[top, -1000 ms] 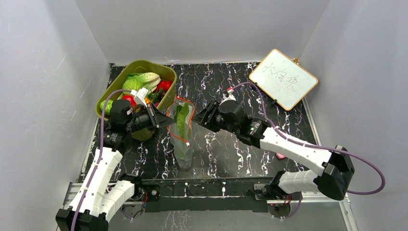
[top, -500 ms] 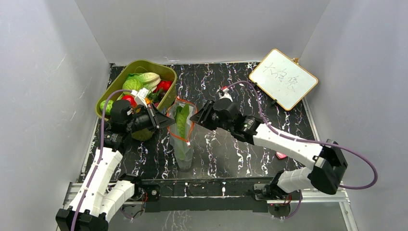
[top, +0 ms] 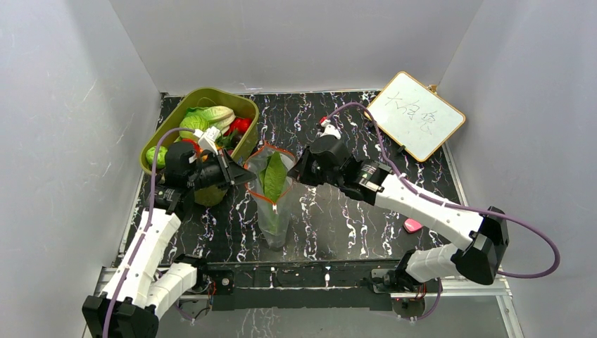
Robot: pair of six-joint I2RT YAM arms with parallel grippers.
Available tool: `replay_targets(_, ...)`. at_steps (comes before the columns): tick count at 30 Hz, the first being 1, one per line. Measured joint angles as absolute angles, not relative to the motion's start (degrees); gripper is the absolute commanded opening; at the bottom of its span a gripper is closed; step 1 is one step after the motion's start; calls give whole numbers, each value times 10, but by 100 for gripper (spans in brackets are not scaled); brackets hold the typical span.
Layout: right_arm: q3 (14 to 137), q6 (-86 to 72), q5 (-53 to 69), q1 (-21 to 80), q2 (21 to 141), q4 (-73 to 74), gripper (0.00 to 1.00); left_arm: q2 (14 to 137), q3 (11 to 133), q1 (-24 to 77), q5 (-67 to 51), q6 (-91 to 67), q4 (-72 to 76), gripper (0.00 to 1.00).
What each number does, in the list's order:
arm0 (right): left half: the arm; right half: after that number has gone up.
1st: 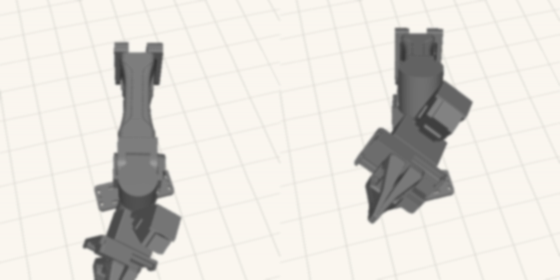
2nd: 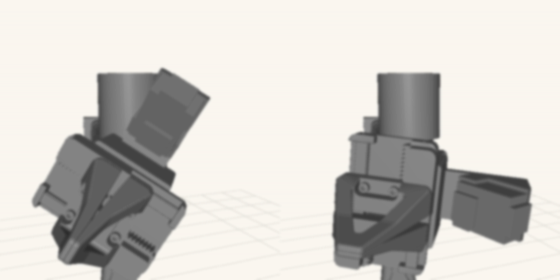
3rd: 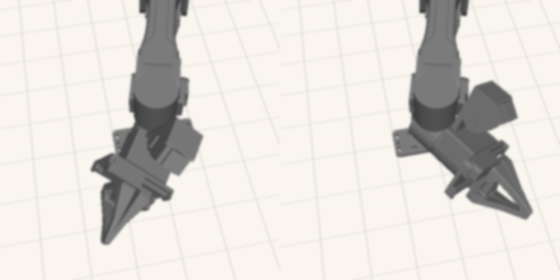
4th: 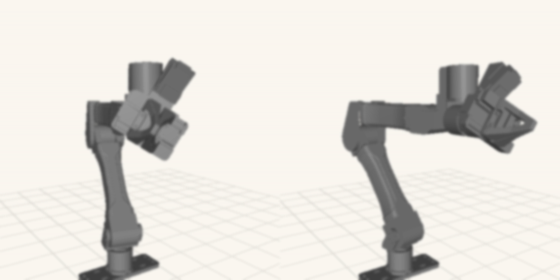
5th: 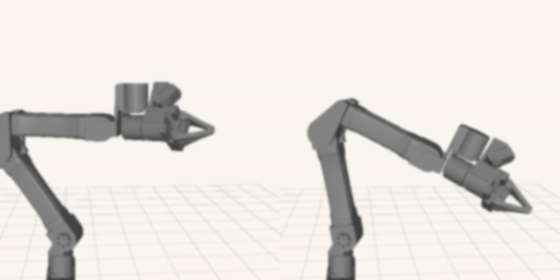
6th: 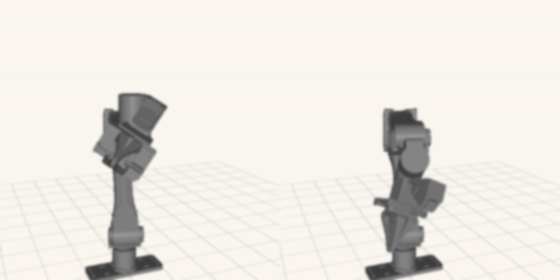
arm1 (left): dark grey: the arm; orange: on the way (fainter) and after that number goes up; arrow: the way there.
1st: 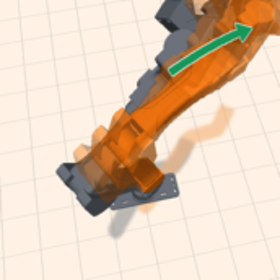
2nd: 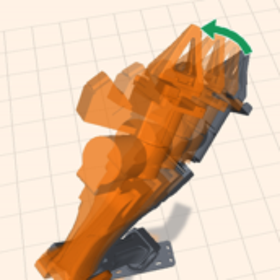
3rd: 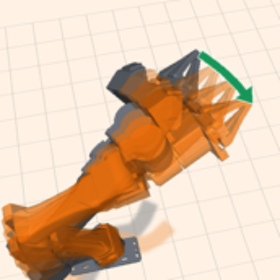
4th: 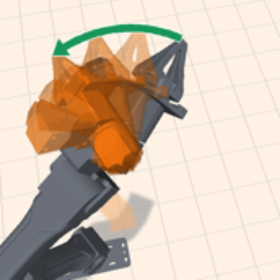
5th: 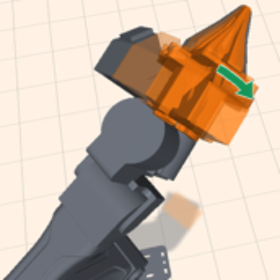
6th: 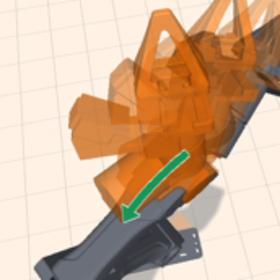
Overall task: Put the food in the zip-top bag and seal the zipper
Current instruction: Adjust the fake vegetable in the zipper food storage bag.
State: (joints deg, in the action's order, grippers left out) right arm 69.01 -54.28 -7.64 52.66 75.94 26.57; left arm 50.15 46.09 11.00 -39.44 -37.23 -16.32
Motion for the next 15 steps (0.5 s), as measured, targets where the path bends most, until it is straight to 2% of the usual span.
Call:
replay_targets(3,697,-522,-92,533,760,296,0,520,470,110,-396,-375,-163,9)
replay_targets(7,699,-508,-98,536,753,300,0,540,489,110,-398,-378,-163,37)
replay_targets(15,658,-510,-93,536,704,252,0,561,568,110,-337,-325,-224,82)
